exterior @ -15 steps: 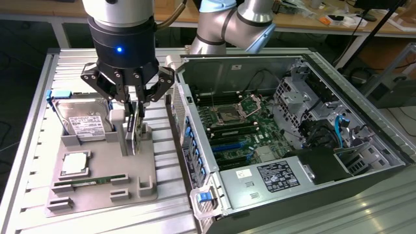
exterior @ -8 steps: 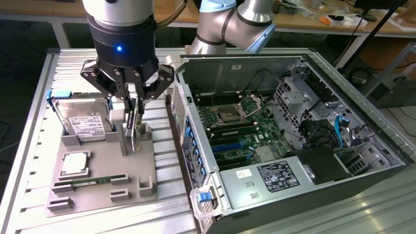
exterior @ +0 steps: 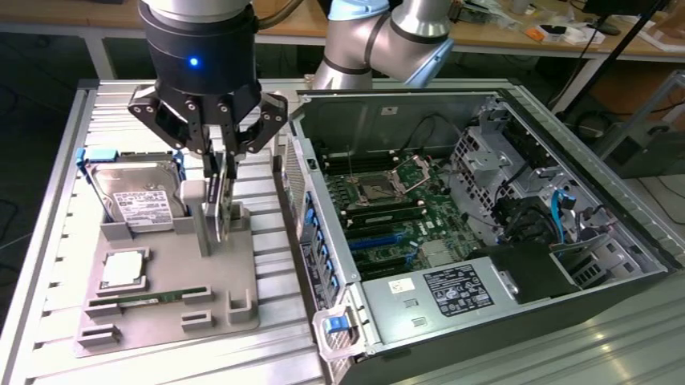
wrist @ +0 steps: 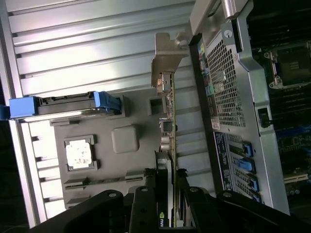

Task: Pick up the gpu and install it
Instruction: 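Pick up the gpu and move the gpu toward the slot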

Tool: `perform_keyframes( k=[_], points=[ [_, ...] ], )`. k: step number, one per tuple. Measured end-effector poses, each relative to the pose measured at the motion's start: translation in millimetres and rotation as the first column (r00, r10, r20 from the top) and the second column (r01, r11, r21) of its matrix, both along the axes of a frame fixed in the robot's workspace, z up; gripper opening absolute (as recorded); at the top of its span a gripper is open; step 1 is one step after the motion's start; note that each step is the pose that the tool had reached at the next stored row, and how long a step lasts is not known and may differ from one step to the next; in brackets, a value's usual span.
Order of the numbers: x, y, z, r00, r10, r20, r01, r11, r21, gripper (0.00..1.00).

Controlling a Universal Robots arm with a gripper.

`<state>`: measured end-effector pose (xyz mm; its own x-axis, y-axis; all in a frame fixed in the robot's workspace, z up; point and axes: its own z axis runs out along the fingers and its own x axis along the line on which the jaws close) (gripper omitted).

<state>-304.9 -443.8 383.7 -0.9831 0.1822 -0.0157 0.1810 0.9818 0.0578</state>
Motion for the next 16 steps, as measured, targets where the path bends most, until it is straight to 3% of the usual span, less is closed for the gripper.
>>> perform_keyframes(
  k=[16],
  points=[
    [0.0, 0.0, 3.1, 1.0, 0.0, -0.0001, 0.0, 1.0, 0.0, 0.27]
  ],
)
